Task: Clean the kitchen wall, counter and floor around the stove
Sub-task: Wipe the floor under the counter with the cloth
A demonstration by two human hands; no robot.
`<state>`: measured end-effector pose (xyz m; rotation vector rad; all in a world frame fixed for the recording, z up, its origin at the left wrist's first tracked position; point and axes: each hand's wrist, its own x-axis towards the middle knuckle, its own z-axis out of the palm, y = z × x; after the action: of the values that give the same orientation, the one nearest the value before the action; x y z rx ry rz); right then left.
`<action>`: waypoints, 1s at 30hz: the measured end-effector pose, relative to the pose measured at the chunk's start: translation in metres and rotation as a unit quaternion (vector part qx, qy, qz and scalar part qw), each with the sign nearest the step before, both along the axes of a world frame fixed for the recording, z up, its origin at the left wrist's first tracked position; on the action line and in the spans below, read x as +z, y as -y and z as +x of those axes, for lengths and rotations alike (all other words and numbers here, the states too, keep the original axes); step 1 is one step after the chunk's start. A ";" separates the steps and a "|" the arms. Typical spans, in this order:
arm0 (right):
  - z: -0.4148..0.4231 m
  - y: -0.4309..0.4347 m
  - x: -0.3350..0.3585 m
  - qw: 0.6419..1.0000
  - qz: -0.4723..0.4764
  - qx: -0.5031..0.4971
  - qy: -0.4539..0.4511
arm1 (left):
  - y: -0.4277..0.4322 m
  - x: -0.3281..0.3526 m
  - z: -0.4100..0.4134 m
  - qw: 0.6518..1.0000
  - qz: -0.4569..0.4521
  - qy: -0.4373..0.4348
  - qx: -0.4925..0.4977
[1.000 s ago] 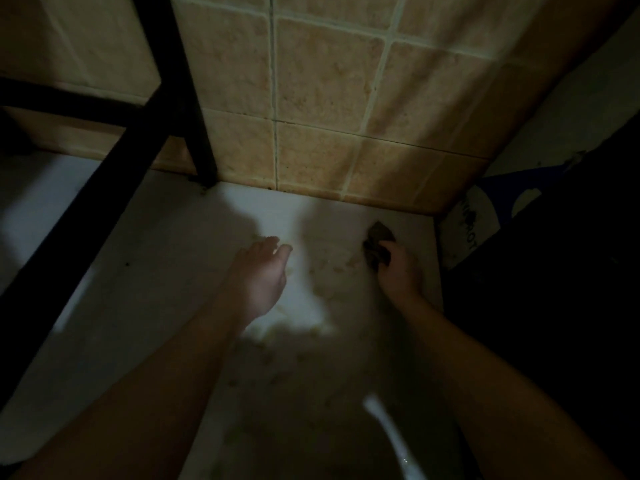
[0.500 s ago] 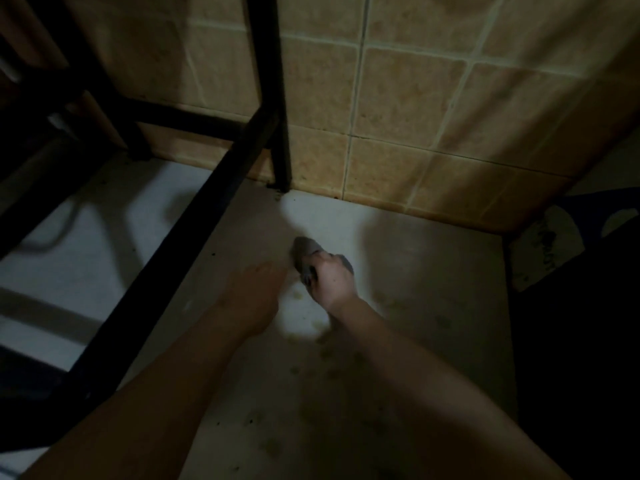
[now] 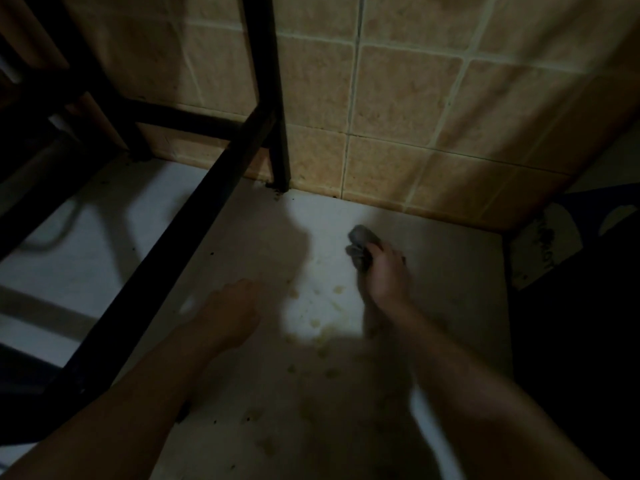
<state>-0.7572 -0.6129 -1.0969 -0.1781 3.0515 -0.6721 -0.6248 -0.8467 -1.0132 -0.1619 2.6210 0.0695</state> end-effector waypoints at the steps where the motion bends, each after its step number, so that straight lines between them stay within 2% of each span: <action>1: -0.003 -0.013 -0.001 0.999 -0.001 -0.033 0.001 | -0.002 -0.002 0.001 1.000 0.003 0.002 -0.002; 5: -0.011 -0.048 -0.002 0.992 -0.011 -0.125 0.001 | -0.013 -0.003 -0.005 0.999 0.037 -0.025 -0.010; 8: -0.011 -0.039 -0.001 0.991 -0.017 -0.133 -0.004 | -0.020 -0.005 -0.004 0.996 0.059 -0.059 -0.032; 10: -0.007 -0.023 -0.002 0.993 -0.010 -0.117 -0.009 | -0.022 -0.010 0.002 0.996 0.063 -0.052 -0.044; 14: 0.001 0.010 -0.001 0.998 -0.026 -0.058 -0.020 | -0.013 -0.016 0.014 0.997 0.043 -0.040 -0.055; 18: 0.014 0.041 0.004 0.998 -0.016 0.064 -0.012 | -0.007 -0.017 0.028 0.997 0.045 -0.034 -0.059; 25: 0.056 0.093 -0.001 0.962 0.020 0.272 -0.004 | -0.006 -0.005 0.039 0.996 0.053 -0.063 -0.044; 30: 0.061 0.079 -0.001 0.960 0.018 0.280 0.002 | -0.008 0.003 0.038 0.996 0.039 -0.068 -0.042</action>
<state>-0.6965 -0.6919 -1.0977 -0.9853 2.7801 -0.5634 -0.5871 -0.8389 -1.0099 -0.0200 2.7529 0.1585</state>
